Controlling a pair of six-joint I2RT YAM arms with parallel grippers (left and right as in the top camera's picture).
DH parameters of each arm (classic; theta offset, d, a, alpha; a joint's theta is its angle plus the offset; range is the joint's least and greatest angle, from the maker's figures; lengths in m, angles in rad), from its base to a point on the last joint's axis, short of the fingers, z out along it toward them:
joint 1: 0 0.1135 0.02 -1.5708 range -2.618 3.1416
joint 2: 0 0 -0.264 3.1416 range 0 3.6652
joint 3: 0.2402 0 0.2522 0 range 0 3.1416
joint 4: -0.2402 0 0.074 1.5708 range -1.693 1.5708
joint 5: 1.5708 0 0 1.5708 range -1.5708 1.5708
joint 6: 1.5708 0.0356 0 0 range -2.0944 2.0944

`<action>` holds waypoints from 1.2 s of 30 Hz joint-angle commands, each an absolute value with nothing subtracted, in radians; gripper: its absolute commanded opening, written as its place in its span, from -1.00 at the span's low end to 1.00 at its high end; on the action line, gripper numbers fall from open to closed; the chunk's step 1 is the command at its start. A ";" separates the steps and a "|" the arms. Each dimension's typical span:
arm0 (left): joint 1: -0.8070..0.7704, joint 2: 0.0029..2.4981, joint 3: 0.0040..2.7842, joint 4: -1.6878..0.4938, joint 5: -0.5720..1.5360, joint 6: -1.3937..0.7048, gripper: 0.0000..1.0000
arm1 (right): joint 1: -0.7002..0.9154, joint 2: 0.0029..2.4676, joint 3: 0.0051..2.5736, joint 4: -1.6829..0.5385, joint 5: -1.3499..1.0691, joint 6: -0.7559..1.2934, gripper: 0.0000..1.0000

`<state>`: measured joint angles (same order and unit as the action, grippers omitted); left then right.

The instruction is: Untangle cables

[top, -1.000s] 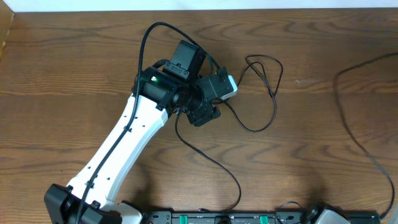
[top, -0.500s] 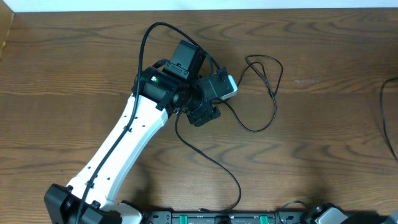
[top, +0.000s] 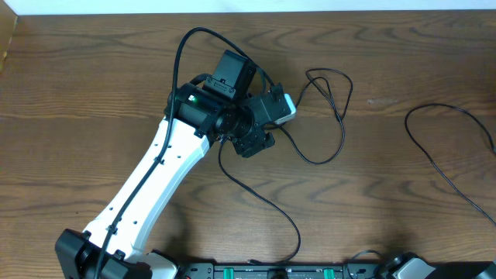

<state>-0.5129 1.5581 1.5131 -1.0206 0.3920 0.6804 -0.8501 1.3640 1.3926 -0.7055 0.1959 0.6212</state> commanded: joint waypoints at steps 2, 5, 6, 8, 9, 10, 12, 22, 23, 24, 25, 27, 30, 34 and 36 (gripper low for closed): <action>-0.510 1.570 1.508 -1.011 0.408 0.683 0.29 | -0.791 1.360 1.412 -0.793 -0.004 0.635 0.04; -0.510 1.570 1.508 -1.009 0.408 0.683 0.29 | -0.722 1.360 1.411 -0.891 -0.041 0.634 -0.97; -0.510 1.570 1.508 -1.009 0.408 0.683 0.29 | -0.696 1.360 1.411 -0.920 -0.041 0.630 -0.98; -0.510 1.570 1.508 -1.009 0.408 0.683 0.29 | -0.633 1.360 1.410 -0.983 -0.041 0.581 -0.98; -0.510 1.570 1.508 -1.009 0.408 0.683 0.29 | -0.599 1.360 1.409 -1.015 -0.041 0.546 -0.98; -0.510 1.570 1.508 -1.009 0.408 0.683 0.29 | -0.564 1.361 1.407 -1.044 -0.041 0.514 -0.98; -0.510 1.570 1.508 -1.009 0.408 0.683 0.29 | -0.500 1.363 1.394 -1.082 -0.040 0.471 -0.98; -0.510 1.570 1.508 -1.009 0.408 0.683 0.29 | -0.333 1.417 1.146 -0.981 0.006 0.422 -0.74; -0.510 1.570 1.508 -1.009 0.408 0.683 0.29 | -0.333 1.427 1.119 -0.953 0.014 0.397 -0.64; -0.510 1.570 1.508 -1.008 0.408 0.683 0.29 | -0.333 1.440 1.087 -0.917 0.022 0.353 -0.57; -0.510 1.570 1.508 -1.008 0.408 0.683 0.29 | -0.333 1.455 1.062 -0.880 0.030 0.299 -0.53; -0.510 1.570 1.508 -1.008 0.408 0.683 0.29 | -0.333 1.483 1.029 -0.805 0.052 0.196 -0.49; -0.510 1.570 1.508 -1.008 0.408 0.683 0.29 | -0.329 1.522 1.011 -0.694 -0.013 0.054 -0.28; -0.510 1.570 1.508 -1.009 0.408 0.683 0.29 | -0.320 1.568 1.010 -0.574 -0.022 -0.060 0.09; -0.510 1.570 1.508 -1.009 0.408 0.683 0.29 | -0.320 1.598 1.010 -0.523 -0.021 -0.091 0.16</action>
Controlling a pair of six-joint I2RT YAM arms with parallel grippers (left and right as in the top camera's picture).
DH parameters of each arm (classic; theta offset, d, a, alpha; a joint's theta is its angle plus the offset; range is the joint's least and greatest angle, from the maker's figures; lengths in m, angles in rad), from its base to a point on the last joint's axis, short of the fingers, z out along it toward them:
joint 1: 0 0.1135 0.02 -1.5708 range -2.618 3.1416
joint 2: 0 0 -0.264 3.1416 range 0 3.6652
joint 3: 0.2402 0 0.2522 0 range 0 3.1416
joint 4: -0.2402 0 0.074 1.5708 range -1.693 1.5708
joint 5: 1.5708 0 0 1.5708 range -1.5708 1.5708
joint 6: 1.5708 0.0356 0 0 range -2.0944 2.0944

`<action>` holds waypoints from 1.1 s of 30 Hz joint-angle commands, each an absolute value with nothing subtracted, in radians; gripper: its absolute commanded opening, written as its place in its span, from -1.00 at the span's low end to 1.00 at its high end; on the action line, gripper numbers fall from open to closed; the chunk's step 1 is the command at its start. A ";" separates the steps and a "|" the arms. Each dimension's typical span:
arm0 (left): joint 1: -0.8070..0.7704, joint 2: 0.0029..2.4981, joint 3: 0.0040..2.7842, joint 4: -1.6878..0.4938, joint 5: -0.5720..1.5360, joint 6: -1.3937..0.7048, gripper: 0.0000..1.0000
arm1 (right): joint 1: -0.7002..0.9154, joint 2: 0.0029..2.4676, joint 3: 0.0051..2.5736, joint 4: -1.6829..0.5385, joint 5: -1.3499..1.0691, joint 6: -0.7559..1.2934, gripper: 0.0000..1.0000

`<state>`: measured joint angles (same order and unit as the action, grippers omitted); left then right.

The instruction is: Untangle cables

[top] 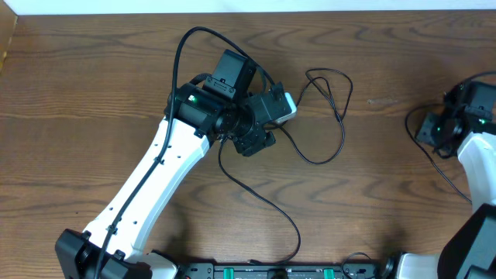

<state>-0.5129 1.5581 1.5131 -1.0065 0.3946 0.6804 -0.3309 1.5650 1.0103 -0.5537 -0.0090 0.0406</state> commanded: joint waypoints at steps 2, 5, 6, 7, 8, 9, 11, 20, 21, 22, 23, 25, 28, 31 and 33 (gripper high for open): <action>-0.510 1.570 1.508 -1.008 0.408 0.683 0.29 | -0.320 1.628 1.010 -0.482 -0.011 -0.133 0.22; -0.510 1.570 1.508 -1.008 0.408 0.683 0.29 | -0.320 1.665 1.010 -0.446 -0.010 -0.216 0.26; -0.510 1.570 1.508 -1.008 0.408 0.684 0.29 | -0.320 1.671 1.010 -0.440 -0.010 -0.236 0.29; -0.510 1.570 1.508 -1.008 0.408 0.688 0.29 | -0.320 1.680 1.010 -0.432 -0.010 -0.273 0.32; -0.510 1.570 1.508 -1.008 0.408 0.703 0.29 | -0.319 1.690 1.010 -0.426 -0.010 -0.332 0.38; -0.510 1.570 1.508 -1.007 0.408 0.706 0.29 | -0.319 1.696 1.010 -0.422 -0.010 -0.354 0.38; -0.510 1.570 1.508 -1.001 0.408 0.706 0.29 | -0.320 1.702 1.010 -0.423 -0.010 -0.369 0.36; -0.510 1.570 1.508 -0.993 0.408 0.706 0.29 | -0.320 1.704 0.984 -0.423 -0.010 -0.429 0.36; -0.510 1.570 1.508 -0.993 0.408 0.706 0.29 | -0.320 1.704 0.979 -0.426 -0.010 -0.438 0.47; -0.510 1.570 1.508 -0.993 0.408 0.706 0.29 | -0.320 1.704 0.972 -0.430 -0.011 -0.468 0.47; -0.510 1.570 1.508 -0.993 0.408 0.706 0.29 | -0.320 1.704 0.967 -0.436 -0.010 -0.490 0.47; -0.510 1.570 1.508 -0.993 0.408 0.706 0.29 | -0.320 1.704 0.960 -0.464 -0.010 -0.537 0.48; -0.510 1.570 1.508 -0.993 0.408 0.714 0.29 | -0.320 1.704 0.950 -0.498 -0.010 -0.580 0.50; -0.510 1.570 1.508 -0.989 0.408 0.714 0.29 | -0.321 1.704 0.945 -0.508 0.001 -0.585 0.45; -0.510 1.570 1.508 -0.989 0.408 0.714 0.29 | -0.322 1.704 0.940 -0.510 0.011 -0.585 0.38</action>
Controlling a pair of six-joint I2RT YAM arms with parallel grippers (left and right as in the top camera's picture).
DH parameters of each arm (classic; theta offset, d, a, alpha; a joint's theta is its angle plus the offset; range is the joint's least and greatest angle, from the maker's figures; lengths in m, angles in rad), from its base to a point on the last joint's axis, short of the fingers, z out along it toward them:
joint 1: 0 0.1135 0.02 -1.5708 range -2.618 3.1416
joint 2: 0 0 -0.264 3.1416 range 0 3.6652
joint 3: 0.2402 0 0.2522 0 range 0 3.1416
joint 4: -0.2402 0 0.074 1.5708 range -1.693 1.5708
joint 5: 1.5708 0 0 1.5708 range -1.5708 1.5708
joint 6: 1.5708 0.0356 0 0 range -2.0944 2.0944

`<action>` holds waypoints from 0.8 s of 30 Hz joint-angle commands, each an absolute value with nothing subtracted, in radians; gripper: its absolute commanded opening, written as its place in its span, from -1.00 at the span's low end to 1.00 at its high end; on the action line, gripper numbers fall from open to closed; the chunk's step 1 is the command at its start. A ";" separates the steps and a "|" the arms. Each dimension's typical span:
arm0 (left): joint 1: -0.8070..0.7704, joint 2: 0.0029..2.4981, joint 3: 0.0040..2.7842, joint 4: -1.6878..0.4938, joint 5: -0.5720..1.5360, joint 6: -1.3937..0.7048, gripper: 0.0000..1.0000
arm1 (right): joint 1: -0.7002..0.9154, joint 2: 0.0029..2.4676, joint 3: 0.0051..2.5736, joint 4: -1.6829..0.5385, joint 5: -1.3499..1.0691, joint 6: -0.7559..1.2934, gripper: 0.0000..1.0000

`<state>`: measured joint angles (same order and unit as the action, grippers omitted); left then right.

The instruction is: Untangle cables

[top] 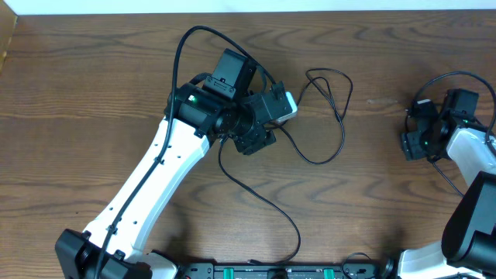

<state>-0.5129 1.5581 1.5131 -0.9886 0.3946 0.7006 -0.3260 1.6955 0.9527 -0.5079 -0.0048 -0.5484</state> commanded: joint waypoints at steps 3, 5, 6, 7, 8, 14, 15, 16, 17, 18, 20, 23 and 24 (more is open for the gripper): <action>-0.510 1.570 1.508 -0.989 0.408 0.713 0.29 | -0.327 1.704 0.927 -0.500 0.033 -0.587 0.23; -0.510 1.570 1.508 -0.990 0.408 0.713 0.29 | -0.334 1.704 0.914 -0.487 0.043 -0.590 0.11; -0.510 1.570 1.508 -0.990 0.408 0.713 0.29 | -0.337 1.704 0.907 -0.480 0.046 -0.589 0.06; -0.510 1.570 1.508 -0.990 0.408 0.713 0.29 | -0.342 1.704 0.896 -0.466 0.047 -0.589 0.04; -0.510 1.570 1.508 -0.990 0.408 0.713 0.29 | -0.345 1.704 0.888 -0.455 0.047 -0.590 0.03; -0.510 1.570 1.508 -0.990 0.408 0.713 0.29 | -0.350 1.704 0.873 -0.422 0.062 -0.593 -0.04; -0.510 1.570 1.508 -0.990 0.408 0.713 0.29 | -0.351 1.704 0.873 -0.419 0.070 -0.592 -0.07; -0.510 1.570 1.508 -0.990 0.408 0.713 0.29 | -0.353 1.704 0.873 -0.416 0.073 -0.593 -0.08; -0.510 1.570 1.508 -0.990 0.408 0.713 0.29 | -0.354 1.704 0.873 -0.414 0.074 -0.593 -0.10; -0.510 1.570 1.508 -0.990 0.408 0.713 0.29 | -0.355 1.704 0.873 -0.411 0.074 -0.592 -0.11; -0.510 1.570 1.508 -0.990 0.408 0.713 0.29 | -0.358 1.704 0.873 -0.410 0.073 -0.593 -0.15; -0.510 1.570 1.508 -0.990 0.408 0.713 0.29 | -0.360 1.704 0.873 -0.406 0.073 -0.593 -0.23; -0.510 1.570 1.508 -0.990 0.408 0.713 0.29 | -0.360 1.704 0.873 -0.406 0.073 -0.592 -0.28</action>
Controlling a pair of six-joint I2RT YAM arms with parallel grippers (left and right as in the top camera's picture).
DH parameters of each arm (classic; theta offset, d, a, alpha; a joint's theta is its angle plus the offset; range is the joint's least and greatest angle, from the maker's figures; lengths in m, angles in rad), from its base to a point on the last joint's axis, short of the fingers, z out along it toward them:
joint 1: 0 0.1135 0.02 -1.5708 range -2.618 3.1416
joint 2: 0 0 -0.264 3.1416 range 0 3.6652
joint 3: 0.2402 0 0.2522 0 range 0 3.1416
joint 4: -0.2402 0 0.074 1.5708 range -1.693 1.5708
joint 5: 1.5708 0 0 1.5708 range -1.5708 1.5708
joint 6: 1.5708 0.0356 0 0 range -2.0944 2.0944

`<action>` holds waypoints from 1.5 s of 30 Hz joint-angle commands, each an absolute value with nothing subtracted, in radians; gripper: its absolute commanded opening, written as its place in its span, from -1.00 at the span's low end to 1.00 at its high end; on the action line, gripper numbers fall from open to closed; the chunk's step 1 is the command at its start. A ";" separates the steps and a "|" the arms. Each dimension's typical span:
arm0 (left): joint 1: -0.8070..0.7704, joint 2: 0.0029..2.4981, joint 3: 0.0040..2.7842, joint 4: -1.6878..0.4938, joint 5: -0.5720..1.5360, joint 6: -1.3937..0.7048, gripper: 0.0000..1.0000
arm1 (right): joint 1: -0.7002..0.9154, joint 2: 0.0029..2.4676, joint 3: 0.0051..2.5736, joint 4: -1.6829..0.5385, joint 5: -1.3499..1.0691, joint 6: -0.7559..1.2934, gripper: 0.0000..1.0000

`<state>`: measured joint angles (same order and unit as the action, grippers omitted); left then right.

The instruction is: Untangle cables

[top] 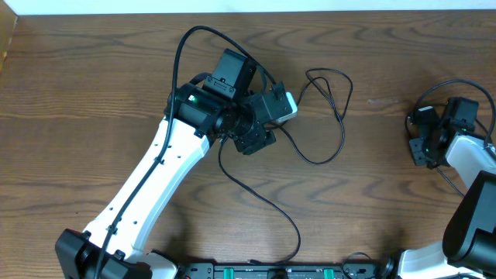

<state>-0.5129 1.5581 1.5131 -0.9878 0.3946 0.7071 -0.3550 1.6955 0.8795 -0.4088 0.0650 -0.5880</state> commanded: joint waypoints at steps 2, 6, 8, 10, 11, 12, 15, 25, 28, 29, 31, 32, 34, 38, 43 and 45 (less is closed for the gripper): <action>-0.510 1.570 1.508 -0.990 0.408 0.713 0.29 | -0.360 1.704 0.873 -0.404 0.073 -0.592 -0.48; -0.510 1.570 1.508 -0.990 0.408 0.713 0.29 | -0.360 1.704 0.873 -0.402 0.073 -0.592 -0.88; -0.510 1.570 1.508 -0.990 0.408 0.713 0.29 | -0.360 1.704 0.873 -0.400 0.073 -0.592 -0.93; -0.510 1.570 1.508 -0.990 0.408 0.713 0.29 | -0.360 1.704 0.873 -0.399 0.073 -0.592 -0.98; -0.510 1.570 1.508 -0.990 0.408 0.713 0.29 | -0.360 1.704 0.873 -0.399 0.073 -0.592 -0.98; -0.510 1.570 1.508 -0.990 0.408 0.713 0.29 | -0.360 1.704 0.873 -0.396 0.073 -0.592 -0.98; -0.510 1.570 1.508 -0.990 0.408 0.713 0.29 | -0.360 1.704 0.873 -0.379 0.073 -0.566 -0.98; -0.510 1.570 1.508 -0.990 0.408 0.713 0.29 | -0.395 1.704 0.873 -0.252 0.149 -0.356 -0.98; -0.510 1.570 1.508 -0.990 0.408 0.713 0.29 | -0.407 1.703 0.876 -0.233 0.225 -0.335 -0.98; -0.510 1.570 1.508 -0.990 0.408 0.713 0.29 | -0.413 1.704 0.876 -0.227 0.250 -0.325 -0.98; -0.510 1.570 1.508 -0.990 0.408 0.713 0.29 | -0.433 1.703 0.879 -0.218 0.292 -0.285 -0.98; -0.510 1.570 1.508 -0.991 0.408 0.713 0.29 | -0.448 1.704 0.880 -0.215 0.299 -0.255 -0.98; -0.510 1.570 1.508 -0.991 0.408 0.713 0.29 | -0.477 1.703 0.884 -0.213 0.301 -0.191 -0.97; -0.510 1.570 1.507 -0.991 0.408 0.713 0.29 | -0.555 1.703 0.900 -0.220 0.290 -0.062 -0.97; -0.510 1.570 1.507 -0.995 0.408 0.712 0.29 | -0.613 1.703 0.943 -0.240 0.216 -0.060 -0.97; -0.510 1.570 1.507 -1.002 0.408 0.713 0.29 | -0.625 1.703 0.978 -0.263 0.168 -0.060 -0.98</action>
<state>-0.5129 1.5581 1.5131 -0.9909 0.3946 0.7071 -0.6098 1.6955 0.9119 -0.2504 0.2401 -0.1043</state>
